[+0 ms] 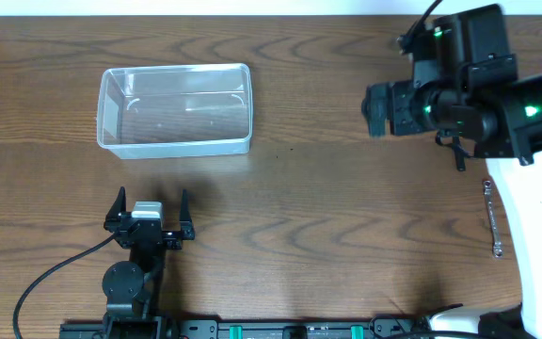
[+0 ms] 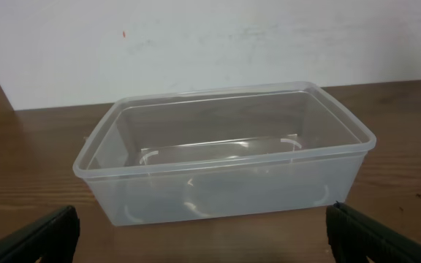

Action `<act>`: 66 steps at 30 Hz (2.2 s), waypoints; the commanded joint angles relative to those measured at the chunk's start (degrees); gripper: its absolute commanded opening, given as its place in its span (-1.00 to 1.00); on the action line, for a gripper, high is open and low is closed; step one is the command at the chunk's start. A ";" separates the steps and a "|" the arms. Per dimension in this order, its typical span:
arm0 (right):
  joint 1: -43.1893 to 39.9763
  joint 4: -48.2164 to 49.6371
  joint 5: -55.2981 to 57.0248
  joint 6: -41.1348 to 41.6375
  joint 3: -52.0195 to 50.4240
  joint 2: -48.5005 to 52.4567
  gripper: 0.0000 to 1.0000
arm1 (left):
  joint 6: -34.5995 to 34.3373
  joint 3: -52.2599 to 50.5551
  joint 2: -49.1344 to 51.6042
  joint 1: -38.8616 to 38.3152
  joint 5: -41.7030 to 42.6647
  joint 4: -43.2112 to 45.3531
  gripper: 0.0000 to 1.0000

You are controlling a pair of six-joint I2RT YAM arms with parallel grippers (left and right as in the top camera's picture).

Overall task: Pack container
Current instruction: 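Raise both arms and move them toward the clear plastic container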

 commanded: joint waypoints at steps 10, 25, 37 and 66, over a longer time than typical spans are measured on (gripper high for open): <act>4.20 5.95 -4.39 -0.68 1.40 0.42 0.98 | -6.58 -0.48 -0.04 -0.24 1.25 -1.60 0.96; 7.41 8.11 4.52 1.64 1.40 1.33 0.99 | -1.75 27.45 22.62 -0.04 1.81 -23.52 0.96; 7.41 9.53 1.27 2.36 1.40 1.33 0.98 | -0.66 66.58 60.33 3.76 0.96 -42.12 0.96; 17.86 19.10 -1.42 1.64 5.31 22.58 0.98 | -2.25 97.44 84.63 20.35 -0.07 -63.41 0.96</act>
